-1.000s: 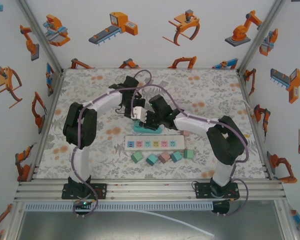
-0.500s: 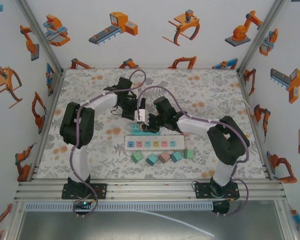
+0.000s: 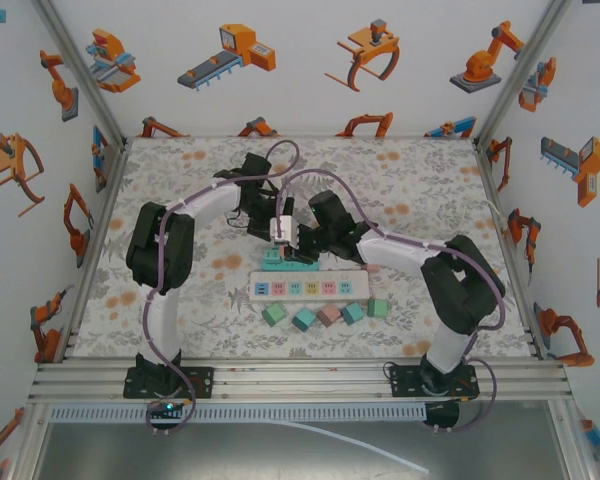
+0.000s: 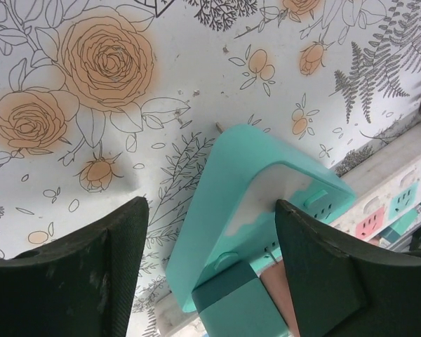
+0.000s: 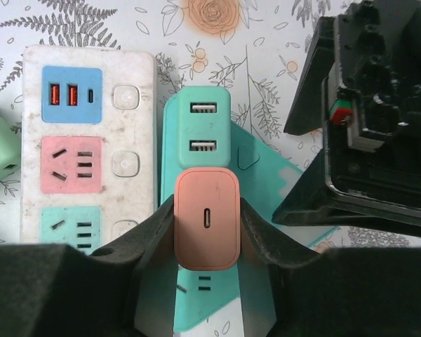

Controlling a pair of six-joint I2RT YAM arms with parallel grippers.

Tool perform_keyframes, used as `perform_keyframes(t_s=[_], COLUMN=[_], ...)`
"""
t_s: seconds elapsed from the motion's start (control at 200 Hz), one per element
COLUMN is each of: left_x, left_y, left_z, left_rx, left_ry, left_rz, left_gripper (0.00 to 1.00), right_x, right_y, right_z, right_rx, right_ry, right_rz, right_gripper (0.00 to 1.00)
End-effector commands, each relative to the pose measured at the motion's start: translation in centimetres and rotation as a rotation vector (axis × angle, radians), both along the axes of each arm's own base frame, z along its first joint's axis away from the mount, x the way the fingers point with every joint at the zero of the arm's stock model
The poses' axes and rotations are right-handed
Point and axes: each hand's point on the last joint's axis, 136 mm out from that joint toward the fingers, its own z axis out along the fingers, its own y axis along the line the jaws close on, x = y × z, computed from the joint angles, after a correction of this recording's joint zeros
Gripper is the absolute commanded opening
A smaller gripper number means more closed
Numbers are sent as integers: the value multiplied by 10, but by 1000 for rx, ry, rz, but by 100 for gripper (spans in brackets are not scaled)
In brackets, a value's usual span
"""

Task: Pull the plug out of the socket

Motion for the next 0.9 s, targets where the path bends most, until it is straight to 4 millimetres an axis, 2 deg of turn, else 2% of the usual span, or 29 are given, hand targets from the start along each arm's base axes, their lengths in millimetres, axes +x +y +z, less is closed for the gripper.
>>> perform_keyframes(t_s=[0.0,0.12,0.29,0.441,0.551,0.626,0.721,0.801,0.891], left_x=[1,4,7,1,-15,-33,-58,-78,-101], left_y=[23,18,11,4,-7,-17,-26,-30,-32], left_z=[-14,4,53,106,146,173,203,221,237], left_rx=[126,82,-17,-142,-270,-384,-525,-621,-715], left_ry=[-18,-61,-174,-290,-386,-453,-525,-569,-588], left_rz=[5,9,0,-46,-137,-239,-362,-450,-550], left_gripper=[68,70,75,81,82,82,85,86,88], right_x=[4,1,0,7,29,50,68,79,87], right_y=[1,-6,-28,-60,-100,-137,-175,-195,-205], right_z=[54,82,130,158,165,156,126,97,65], right_rx=[113,184,356,515,646,751,824,837,834], right_ry=[-87,-101,-87,47,249,427,598,720,860], right_rz=[-20,-70,-222,-416,-649,-848,-1041,-1160,-1249], right_gripper=[8,9,8,6,5,5,3,2,2])
